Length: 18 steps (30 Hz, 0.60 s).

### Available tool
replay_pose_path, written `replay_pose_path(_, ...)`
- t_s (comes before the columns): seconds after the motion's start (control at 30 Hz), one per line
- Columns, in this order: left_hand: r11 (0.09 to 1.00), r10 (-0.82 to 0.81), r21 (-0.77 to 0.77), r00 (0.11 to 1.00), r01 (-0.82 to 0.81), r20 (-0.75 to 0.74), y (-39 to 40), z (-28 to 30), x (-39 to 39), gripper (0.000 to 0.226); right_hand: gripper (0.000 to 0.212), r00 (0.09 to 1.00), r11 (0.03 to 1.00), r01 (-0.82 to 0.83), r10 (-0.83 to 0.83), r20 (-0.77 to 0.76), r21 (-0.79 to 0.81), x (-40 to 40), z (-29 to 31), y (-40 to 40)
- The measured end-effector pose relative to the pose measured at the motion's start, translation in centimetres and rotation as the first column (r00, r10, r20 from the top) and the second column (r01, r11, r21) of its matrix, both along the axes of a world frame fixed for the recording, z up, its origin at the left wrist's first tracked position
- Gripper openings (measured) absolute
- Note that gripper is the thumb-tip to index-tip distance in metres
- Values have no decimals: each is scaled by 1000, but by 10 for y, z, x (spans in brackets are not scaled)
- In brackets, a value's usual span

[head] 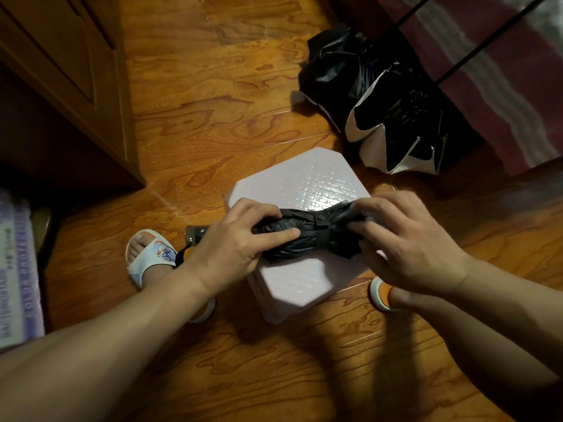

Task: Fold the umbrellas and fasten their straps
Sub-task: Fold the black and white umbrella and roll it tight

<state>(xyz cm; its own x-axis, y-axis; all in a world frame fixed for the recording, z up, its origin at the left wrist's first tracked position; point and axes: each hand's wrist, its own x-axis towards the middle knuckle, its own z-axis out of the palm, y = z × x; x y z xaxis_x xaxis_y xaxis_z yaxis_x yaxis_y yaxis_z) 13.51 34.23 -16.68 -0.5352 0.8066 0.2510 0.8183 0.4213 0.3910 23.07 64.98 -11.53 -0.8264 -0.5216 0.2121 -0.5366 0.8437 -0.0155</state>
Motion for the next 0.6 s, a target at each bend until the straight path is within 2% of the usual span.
replay_pose_path(0.1, 1000, -14, -19, 1000, 14, 4, 0, 2, -3, 51, 48, 994, 996, -82, 79, 78, 41, 4, -8, -1)
replay_pose_path(0.23, 996, -49, -76, 998, 46, -36, -2, 5, -2, 45, 41, 992, 995, -99, 97, 79, 22, 6, -17, 10)
replay_pose_path(0.33, 991, -66, -125, 996, 57, -64, -1, 7, -4, 51, 40, 998, 998, -38, 40, 56, -41, 2, -17, 7)
replay_pose_path(0.5, 992, -72, -104, 997, 74, 29, -1, 14, -9, 48, 39, 992, 995, 0, 13, 124, -104, -6, -7, 7)
replay_pose_path(0.6, 993, -65, -90, 988, 78, 140, -2, 18, -10, 45, 41, 981, 990, -6, 34, 193, -142, -6, -1, 8)
